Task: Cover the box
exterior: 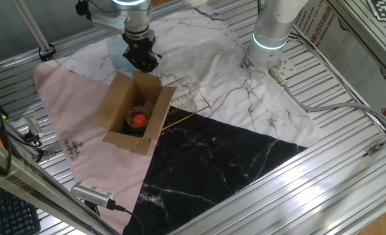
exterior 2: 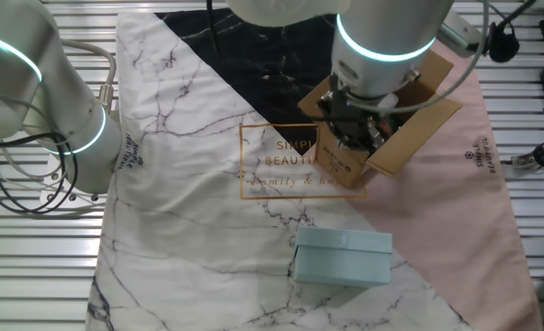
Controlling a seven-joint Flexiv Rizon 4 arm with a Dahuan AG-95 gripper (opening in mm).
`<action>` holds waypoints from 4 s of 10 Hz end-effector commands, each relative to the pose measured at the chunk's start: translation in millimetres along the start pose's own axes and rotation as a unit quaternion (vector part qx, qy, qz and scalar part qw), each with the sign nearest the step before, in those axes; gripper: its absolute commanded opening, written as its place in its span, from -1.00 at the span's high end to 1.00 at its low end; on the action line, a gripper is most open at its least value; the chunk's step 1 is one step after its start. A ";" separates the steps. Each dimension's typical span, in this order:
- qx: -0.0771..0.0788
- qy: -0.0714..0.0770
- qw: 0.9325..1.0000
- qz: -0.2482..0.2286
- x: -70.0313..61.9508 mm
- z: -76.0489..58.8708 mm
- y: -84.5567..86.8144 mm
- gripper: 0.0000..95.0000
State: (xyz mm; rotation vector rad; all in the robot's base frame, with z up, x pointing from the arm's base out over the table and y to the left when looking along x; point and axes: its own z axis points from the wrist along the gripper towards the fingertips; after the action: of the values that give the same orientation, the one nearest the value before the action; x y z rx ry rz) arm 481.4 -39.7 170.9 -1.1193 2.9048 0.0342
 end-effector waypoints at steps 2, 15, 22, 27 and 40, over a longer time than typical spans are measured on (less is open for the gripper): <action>0.001 0.001 1.000 0.003 -5.2 0.5 2.3 1.00; 0.001 0.007 1.000 0.018 -35.4 5.8 4.9 1.00; 0.003 0.008 1.000 0.024 -47.6 10.4 7.9 1.00; 0.007 0.011 1.000 0.025 -50.8 16.0 5.3 1.00; 0.004 0.018 0.999 0.032 -51.2 35.2 -3.7 1.00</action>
State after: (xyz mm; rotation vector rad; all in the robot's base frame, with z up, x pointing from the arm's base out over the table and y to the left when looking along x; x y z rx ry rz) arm 523.0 -6.8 136.8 -1.0377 2.9690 0.0047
